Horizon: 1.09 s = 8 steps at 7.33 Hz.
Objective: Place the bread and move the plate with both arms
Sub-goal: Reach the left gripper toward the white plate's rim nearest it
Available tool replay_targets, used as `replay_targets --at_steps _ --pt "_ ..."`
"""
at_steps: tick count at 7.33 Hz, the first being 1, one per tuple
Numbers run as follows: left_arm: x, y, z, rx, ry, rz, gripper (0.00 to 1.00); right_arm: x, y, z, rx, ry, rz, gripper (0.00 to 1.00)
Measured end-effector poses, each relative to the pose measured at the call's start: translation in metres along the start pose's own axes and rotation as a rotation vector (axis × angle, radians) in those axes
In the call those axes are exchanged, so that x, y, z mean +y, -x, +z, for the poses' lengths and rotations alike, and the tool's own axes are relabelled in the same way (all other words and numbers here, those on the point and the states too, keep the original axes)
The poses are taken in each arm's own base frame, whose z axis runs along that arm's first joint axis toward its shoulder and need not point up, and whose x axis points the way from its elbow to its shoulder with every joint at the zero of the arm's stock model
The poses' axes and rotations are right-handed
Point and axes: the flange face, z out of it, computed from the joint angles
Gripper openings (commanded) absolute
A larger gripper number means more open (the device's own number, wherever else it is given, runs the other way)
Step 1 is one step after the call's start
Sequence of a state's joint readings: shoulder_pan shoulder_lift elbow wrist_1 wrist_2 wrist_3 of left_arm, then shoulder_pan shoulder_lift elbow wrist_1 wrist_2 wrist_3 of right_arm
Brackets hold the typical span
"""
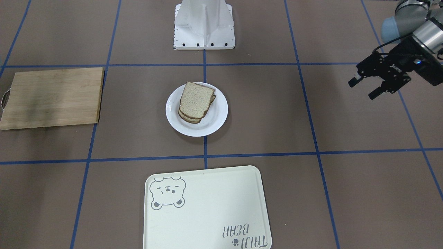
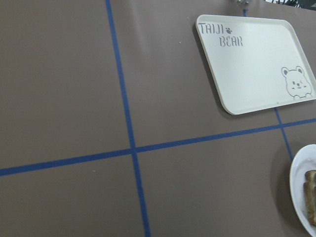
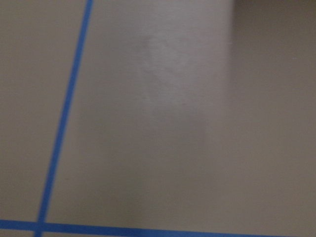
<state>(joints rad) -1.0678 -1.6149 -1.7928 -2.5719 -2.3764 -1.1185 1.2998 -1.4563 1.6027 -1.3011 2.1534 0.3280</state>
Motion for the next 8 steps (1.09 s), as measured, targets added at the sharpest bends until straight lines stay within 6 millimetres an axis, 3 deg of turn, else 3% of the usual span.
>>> replay_targets --at_steps 1,2,3,4,6,8 --pt "0.011 -0.027 0.033 0.042 -0.004 -0.045 0.98 0.034 -0.052 -0.004 -0.023 0.028 -0.006 1.0" --pt "0.026 -0.056 0.068 0.082 -0.011 -0.09 0.98 0.068 -0.092 -0.008 -0.056 0.056 0.01 1.0" --pt "0.046 -0.085 0.103 0.126 -0.02 -0.14 0.98 0.098 -0.12 -0.011 -0.08 0.099 0.054 1.0" --pt "0.065 -0.108 0.132 0.166 -0.03 -0.191 0.98 0.119 -0.137 -0.015 -0.089 0.137 0.098 1.0" --pt "0.094 -0.126 0.186 0.21 -0.072 -0.238 0.88 0.14 -0.154 -0.022 -0.092 0.159 0.12 1.0" --pt "0.112 -0.138 0.235 0.261 -0.101 -0.251 0.58 0.143 -0.158 -0.023 -0.086 0.159 0.121 1.0"
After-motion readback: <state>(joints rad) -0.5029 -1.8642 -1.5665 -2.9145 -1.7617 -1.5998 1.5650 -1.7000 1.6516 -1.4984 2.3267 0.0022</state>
